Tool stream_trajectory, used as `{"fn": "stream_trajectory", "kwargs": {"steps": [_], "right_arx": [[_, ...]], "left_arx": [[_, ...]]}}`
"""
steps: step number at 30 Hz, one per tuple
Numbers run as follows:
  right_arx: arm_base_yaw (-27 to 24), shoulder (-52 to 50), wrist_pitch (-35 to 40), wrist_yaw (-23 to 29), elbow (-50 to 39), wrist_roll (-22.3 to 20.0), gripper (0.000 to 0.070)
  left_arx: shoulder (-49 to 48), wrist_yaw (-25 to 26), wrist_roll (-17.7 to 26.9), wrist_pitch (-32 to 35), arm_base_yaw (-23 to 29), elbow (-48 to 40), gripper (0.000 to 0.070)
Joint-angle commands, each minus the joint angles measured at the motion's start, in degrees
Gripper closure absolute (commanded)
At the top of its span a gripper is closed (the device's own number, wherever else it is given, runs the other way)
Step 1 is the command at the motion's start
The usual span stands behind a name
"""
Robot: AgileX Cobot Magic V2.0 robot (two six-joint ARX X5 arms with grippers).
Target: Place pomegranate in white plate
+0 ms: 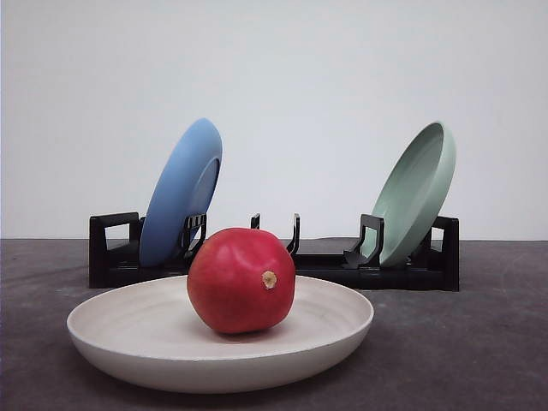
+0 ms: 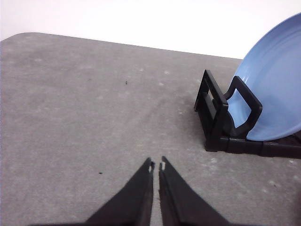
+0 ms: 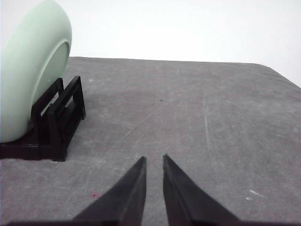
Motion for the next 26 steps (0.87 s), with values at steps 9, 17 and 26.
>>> {"fn": "stream_trajectory", "kwargs": {"steps": [9, 17, 26], "right_arx": [[-0.04, -0.04, 0.74, 0.15, -0.22, 0.63, 0.0638], [-0.04, -0.04, 0.74, 0.15, -0.22, 0.63, 0.0638], [-0.04, -0.04, 0.74, 0.15, -0.22, 0.63, 0.0638]], "left_arx": [[0.00, -0.11, 0.31, 0.87, 0.00, -0.55, 0.0700], [0.00, -0.11, 0.31, 0.87, 0.02, -0.55, 0.0700], [0.00, -0.11, 0.31, 0.88, 0.02, -0.55, 0.0700]]}}
